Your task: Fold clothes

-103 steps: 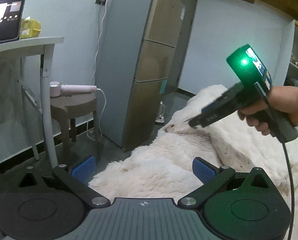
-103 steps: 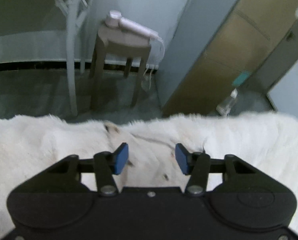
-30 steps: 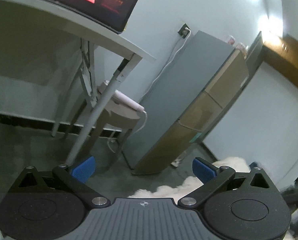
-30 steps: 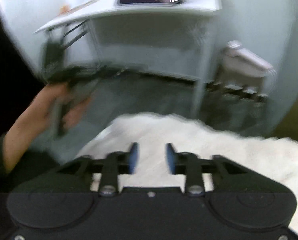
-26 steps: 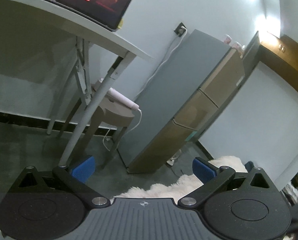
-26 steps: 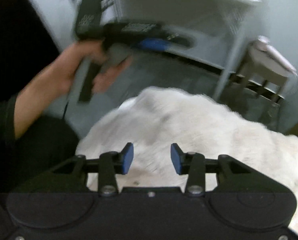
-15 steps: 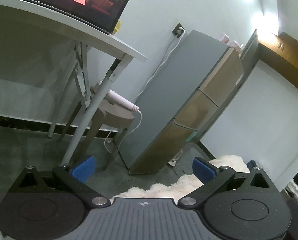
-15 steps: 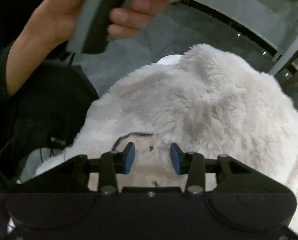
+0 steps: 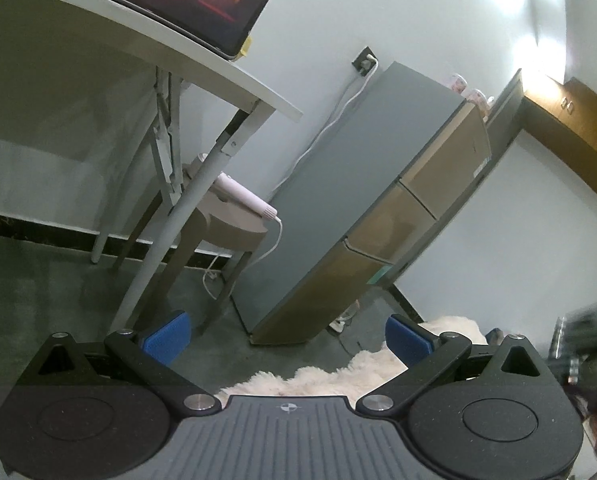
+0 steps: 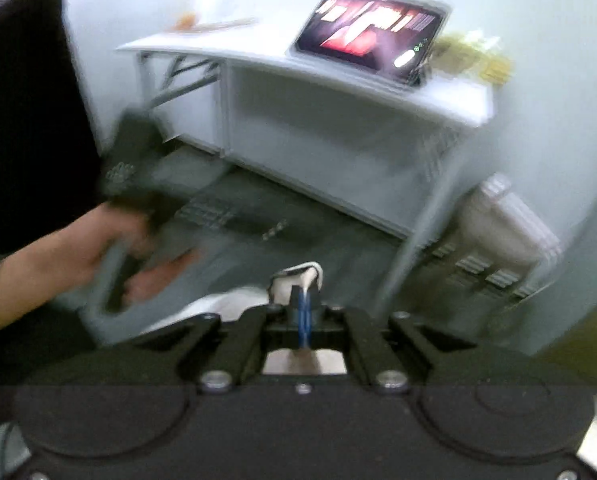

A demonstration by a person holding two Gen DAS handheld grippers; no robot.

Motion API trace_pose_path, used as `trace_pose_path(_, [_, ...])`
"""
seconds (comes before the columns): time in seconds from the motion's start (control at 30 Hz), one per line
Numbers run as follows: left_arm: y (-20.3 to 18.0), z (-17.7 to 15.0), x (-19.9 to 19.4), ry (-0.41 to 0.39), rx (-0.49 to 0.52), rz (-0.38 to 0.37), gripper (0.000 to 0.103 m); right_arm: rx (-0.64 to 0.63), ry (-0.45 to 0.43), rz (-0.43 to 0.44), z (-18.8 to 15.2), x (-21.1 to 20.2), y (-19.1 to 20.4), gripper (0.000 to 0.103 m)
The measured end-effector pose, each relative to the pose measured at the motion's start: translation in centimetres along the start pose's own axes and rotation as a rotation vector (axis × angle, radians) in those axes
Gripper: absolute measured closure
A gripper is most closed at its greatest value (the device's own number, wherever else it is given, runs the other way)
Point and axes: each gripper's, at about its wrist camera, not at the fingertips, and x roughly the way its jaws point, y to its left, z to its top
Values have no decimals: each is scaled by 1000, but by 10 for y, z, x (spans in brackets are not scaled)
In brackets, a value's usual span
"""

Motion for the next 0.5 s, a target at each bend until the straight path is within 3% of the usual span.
trace_pose_path(0.13, [0,0,0,-2,-11,1,0,41,-60,-123,9,-2,-24,103])
trace_pose_path(0.37, [-6,-2,1,8,12,-2,0,79,-51,-233,-2,29,-45,103])
trace_pose_path(0.5, [-4,-2,1,13,3,-1,0,75,-75,-220,-11,38,-44,103])
